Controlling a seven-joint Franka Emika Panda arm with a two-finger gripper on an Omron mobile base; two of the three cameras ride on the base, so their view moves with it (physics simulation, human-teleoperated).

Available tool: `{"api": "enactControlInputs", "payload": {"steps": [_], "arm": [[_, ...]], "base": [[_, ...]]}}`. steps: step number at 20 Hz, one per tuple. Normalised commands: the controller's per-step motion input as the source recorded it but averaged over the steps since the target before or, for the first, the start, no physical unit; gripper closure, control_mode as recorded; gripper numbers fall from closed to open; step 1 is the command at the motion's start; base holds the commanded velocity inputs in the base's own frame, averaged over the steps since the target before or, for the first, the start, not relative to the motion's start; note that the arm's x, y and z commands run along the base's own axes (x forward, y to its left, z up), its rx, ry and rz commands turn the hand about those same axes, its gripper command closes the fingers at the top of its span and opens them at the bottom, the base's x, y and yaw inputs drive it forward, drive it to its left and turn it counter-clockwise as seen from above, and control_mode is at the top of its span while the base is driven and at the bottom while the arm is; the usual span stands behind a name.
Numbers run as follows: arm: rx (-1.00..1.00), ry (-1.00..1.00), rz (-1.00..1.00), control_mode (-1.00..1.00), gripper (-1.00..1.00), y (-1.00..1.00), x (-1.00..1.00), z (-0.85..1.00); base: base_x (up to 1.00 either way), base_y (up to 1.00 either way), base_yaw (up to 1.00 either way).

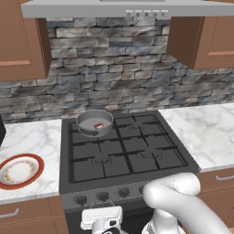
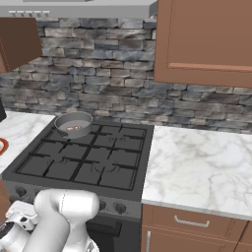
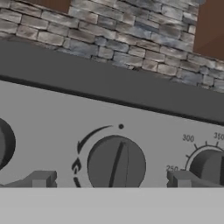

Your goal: Retrieve the frozen meat and place it in the pot on a burner. Then turn the burner on.

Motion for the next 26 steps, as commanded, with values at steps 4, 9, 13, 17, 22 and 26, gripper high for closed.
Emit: {"api": "enactControlInputs", "payload": {"steps": [4,9,13,17,22,26], "arm": [[0.06,0.0,0.0,-1.0,-1.0,-0.16,0.06,-0.26],[0.1,0.0,0.0,-1.0,-1.0,-0.16,0.18,-0.15],[0.13,0.01,0.0,-1.0,-1.0,-0.05,0.07,0.15],[0.19,0.0,0.0,-1.0,-1.0,-0.17,0.02,0.18],[0.1,0.0,0.01,-1.0,-1.0,-0.2,0.04,0.02],[0.0,-0.02,0.01,-1.0,-1.0,-0.01,0.04,0.0]], "base": [[0.0,0.0,0.0],[0.0,0.0,0.0],[0.0,0.0,0.0],[0.0,0.0,0.0],[0.0,0.0,0.0],[0.0,0.0,0.0]]}}
